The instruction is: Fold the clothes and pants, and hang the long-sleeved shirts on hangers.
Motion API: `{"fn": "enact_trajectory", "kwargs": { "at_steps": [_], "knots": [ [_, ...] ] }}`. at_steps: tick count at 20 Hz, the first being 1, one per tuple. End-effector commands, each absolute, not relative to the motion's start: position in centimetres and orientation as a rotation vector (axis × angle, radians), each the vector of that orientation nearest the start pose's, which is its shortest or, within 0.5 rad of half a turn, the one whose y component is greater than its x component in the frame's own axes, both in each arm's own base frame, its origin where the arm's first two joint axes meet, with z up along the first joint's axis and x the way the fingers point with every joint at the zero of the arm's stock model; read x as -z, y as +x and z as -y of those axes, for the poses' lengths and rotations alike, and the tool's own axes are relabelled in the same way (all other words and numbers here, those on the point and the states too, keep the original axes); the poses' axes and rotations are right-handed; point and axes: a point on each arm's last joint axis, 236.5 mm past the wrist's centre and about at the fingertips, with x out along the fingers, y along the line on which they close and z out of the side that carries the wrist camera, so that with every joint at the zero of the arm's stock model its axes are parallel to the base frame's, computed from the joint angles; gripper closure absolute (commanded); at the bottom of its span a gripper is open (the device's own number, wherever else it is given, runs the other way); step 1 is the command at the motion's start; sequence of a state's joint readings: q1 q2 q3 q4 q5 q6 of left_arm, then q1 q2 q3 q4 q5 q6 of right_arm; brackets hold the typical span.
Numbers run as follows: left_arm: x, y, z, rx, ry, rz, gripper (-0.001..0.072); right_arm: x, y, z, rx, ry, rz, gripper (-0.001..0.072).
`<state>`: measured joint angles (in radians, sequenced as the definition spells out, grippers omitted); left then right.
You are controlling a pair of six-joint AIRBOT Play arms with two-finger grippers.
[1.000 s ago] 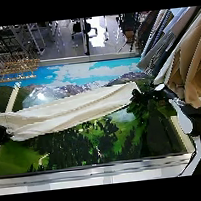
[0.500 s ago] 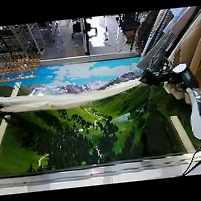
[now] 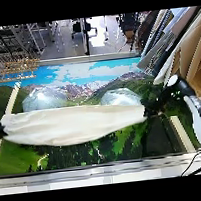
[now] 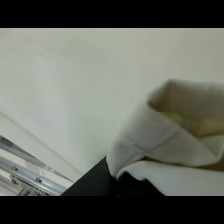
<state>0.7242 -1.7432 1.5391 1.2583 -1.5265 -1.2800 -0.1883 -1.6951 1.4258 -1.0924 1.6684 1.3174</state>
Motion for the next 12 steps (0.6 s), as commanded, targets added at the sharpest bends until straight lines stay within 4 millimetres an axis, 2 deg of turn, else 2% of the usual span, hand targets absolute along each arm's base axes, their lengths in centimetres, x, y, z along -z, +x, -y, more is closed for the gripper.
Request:
{"fn": "enact_trajectory", "kwargs": {
  "at_steps": [1, 2, 3, 4, 5, 6, 8, 11, 12],
  "knots": [
    [8.8, 27.2, -21.4, -0.144, -0.541, -1.760, 0.0691, 6.4, 27.3, -6.1, -0.452, 0.473, -1.934, 0.0677],
    [8.8, 27.7, -20.8, -0.126, -0.574, -1.737, 0.0690, 6.7, 25.6, -5.8, -0.436, 0.479, -1.959, 0.0535],
    [8.6, 28.4, -20.5, -0.112, -0.595, -1.709, 0.0636, 6.4, 24.9, -5.3, -0.424, 0.474, -1.959, 0.0404],
    [8.4, 28.7, -20.6, -0.112, -0.594, -1.700, 0.0457, 6.0, 25.0, -4.3, -0.394, 0.464, -1.930, 0.0343],
    [7.9, 29.2, -20.7, -0.111, -0.589, -1.687, 0.0271, 5.2, 25.9, -2.7, -0.345, 0.450, -1.867, 0.0343],
    [7.3, 30.0, -20.7, -0.113, -0.601, -1.661, 0.0206, 4.4, 27.0, -0.5, -0.276, 0.435, -1.783, 0.0338],
    [5.4, 32.0, -20.3, -0.097, -0.658, -1.593, 0.0206, 3.5, 29.0, 4.0, -0.123, 0.454, -1.615, 0.0179],
    [1.9, 35.4, -17.9, 0.030, -0.751, -1.464, 0.0214, 4.1, 29.5, 8.3, -0.016, 0.584, -1.513, 0.0177],
    [1.0, 36.3, -17.0, 0.071, -0.778, -1.422, 0.0272, 4.8, 29.9, 8.9, -0.017, 0.616, -1.475, 0.0169]
  ]
}}
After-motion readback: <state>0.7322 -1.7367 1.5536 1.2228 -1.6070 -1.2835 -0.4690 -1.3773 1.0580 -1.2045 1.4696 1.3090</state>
